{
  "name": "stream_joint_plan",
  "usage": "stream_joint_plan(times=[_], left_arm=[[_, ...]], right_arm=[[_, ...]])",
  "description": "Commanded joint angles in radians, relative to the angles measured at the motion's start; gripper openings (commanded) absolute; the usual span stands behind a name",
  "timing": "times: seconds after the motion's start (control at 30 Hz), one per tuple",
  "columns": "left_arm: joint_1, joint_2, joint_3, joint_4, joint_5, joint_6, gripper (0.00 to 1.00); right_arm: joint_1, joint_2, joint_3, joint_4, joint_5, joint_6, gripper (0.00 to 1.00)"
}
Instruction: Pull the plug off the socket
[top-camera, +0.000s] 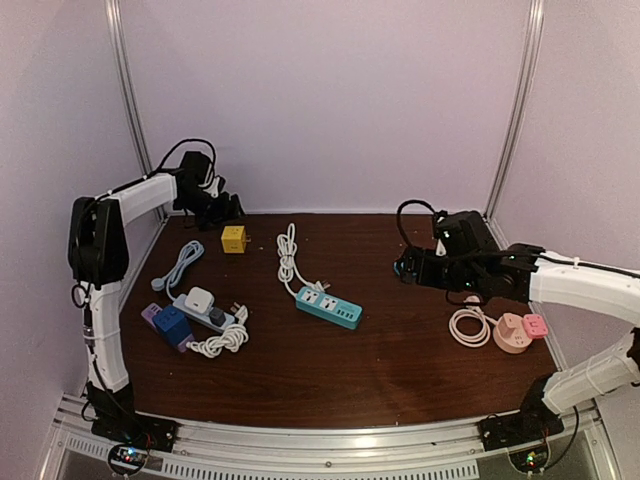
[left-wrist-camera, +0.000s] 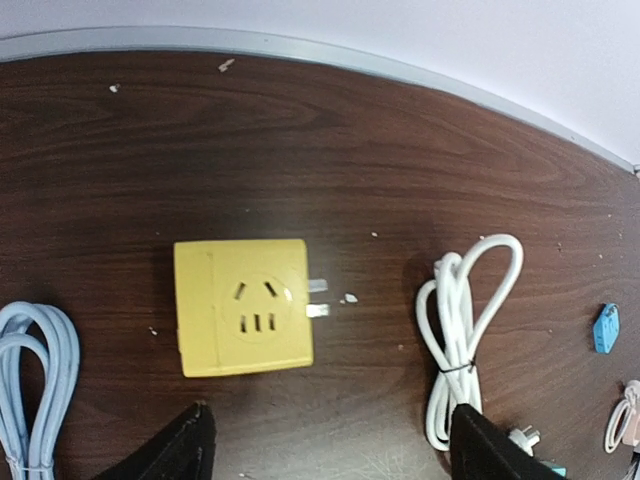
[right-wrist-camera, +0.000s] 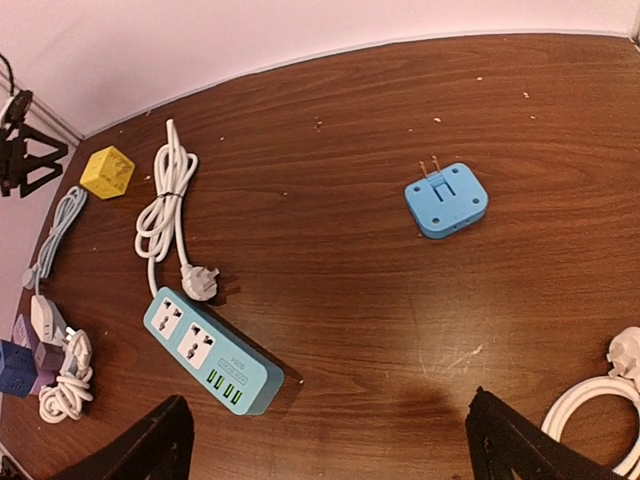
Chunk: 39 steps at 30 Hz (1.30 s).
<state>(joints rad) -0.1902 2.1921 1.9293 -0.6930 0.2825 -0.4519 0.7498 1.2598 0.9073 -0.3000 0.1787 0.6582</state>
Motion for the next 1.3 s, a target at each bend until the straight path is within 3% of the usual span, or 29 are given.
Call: stream_joint_plan(times=[0.0,0.13,0.3,0.53,0.7,1.03,1.27], left_arm=[[-0.077,-0.142,-0.133,0.117,0.005,-0.015,0.86],[-0.149,-0.234,-0.281,0.212,0.046,-0.042,0.90],[-0.260,-0.313,-0.415,0.288,0.065,-0.061,0.92],[-0.418,-0.359,-0.496,0.331,0.068,-0.082,0.92],[-0.481,-0.369,-0.519,0.359,0.073,-0.097,0.92],[-0.489,-0.371,-0.535,0.380,0.090,-0.093,0.92],[-0.489,-0.362,-0.535,0.390,0.103,-0.091,0.92]], right_arm=[[-0.044,-0.075,-0.040,-0.149,0.123,0.107,0.98],[-0.108,-0.129,-0.076,-0.257,0.184,0.191,1.00],[-0.302,-0.180,-0.136,-0.347,0.118,0.237,1.00],[-0.521,-0.253,-0.199,-0.405,0.092,0.217,1.00],[-0.674,-0.284,-0.271,-0.355,-0.051,0.194,1.00],[-0.669,-0.279,-0.357,-0.245,-0.247,0.174,0.96],[-0.519,-0.201,-0.329,-0.170,-0.248,0.184,0.94]])
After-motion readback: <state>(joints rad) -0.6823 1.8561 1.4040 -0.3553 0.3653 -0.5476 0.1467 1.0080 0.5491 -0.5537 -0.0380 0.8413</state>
